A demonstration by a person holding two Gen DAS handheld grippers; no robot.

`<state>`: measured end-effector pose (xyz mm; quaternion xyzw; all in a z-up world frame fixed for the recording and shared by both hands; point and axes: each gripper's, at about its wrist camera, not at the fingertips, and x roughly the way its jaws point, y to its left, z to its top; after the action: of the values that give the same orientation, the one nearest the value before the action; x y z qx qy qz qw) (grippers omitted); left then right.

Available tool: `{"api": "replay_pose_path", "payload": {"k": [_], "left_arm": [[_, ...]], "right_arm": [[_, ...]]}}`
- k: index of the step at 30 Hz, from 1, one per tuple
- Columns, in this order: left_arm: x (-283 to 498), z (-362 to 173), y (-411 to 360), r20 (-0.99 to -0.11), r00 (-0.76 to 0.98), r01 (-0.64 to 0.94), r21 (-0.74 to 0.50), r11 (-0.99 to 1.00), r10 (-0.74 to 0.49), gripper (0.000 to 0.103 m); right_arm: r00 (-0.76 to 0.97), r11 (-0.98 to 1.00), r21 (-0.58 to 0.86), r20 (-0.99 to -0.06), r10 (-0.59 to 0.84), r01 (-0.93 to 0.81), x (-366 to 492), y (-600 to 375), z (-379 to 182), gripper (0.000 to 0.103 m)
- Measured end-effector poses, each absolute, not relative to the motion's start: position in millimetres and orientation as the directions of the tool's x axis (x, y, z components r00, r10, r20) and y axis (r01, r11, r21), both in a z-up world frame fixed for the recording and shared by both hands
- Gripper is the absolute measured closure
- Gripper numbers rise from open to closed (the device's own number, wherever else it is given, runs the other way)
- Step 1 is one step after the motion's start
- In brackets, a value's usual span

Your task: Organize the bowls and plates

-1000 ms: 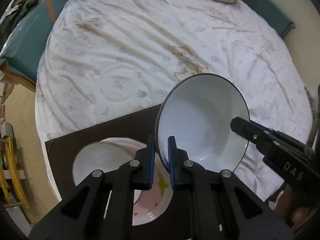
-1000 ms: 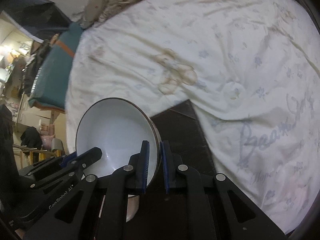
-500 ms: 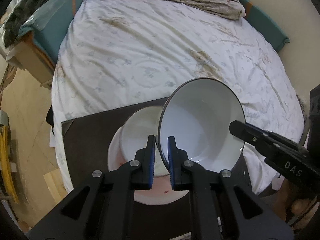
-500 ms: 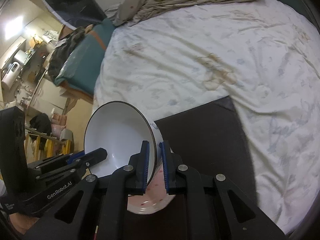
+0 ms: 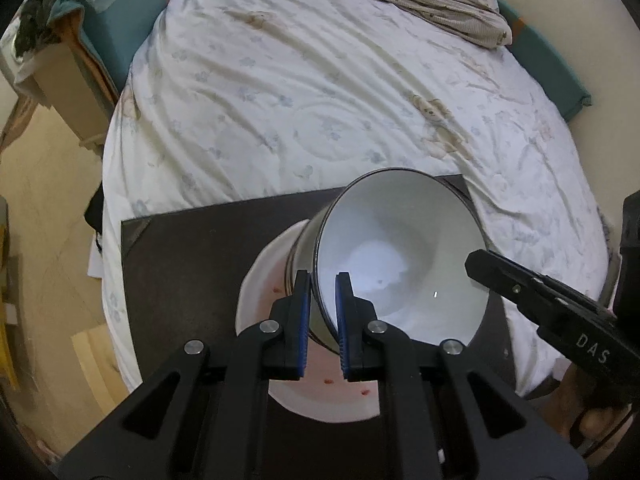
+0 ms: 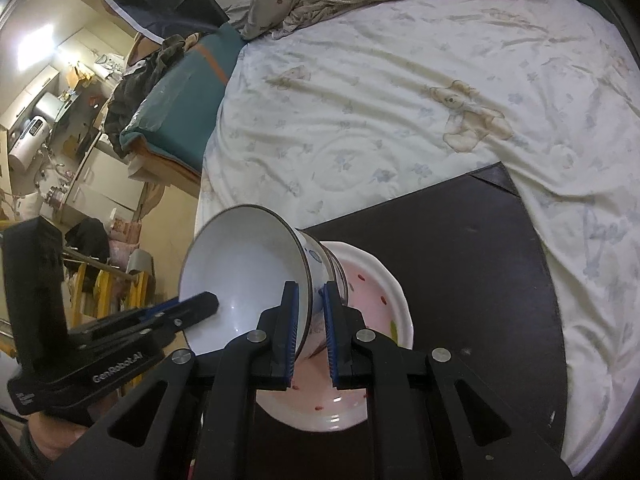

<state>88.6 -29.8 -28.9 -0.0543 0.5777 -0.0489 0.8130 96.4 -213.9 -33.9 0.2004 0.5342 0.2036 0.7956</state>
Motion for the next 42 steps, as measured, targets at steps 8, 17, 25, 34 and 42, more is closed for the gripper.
{"api": "replay_pose_path", "payload": {"k": [8, 17, 25, 34, 42], "left_arm": [[95, -32, -24, -0.937, 0.321, 0.006, -0.145, 0.989, -0.139, 0.094], [97, -37, -28, -0.939, 0.325, 0.001, -0.116, 0.993, -0.111, 0.093], [97, -43, -21, -0.945, 0.301, -0.028, -0.146, 0.989, -0.131, 0.062], [85, -29, -17, -0.921, 0.383, -0.030, -0.085, 0.996, -0.066, 0.058], [66, -12, -15, -0.884, 0.466, -0.055, -0.051, 0.997, -0.019, 0.058]], "right_arm": [[0.323, 0.839, 0.532, -0.780, 0.537, -0.110, 107, -207, -50, 0.090], [0.306, 0.832, 0.542, -0.777, 0.550, -0.119, 110, -207, -54, 0.090], [0.269, 0.797, 0.599, -0.757, 0.595, -0.079, 110, -212, -64, 0.086], [0.347, 0.824, 0.554, -0.754, 0.558, -0.121, 106, -218, -46, 0.086], [0.398, 0.866, 0.484, -0.774, 0.491, -0.126, 92, -219, -37, 0.085]]}}
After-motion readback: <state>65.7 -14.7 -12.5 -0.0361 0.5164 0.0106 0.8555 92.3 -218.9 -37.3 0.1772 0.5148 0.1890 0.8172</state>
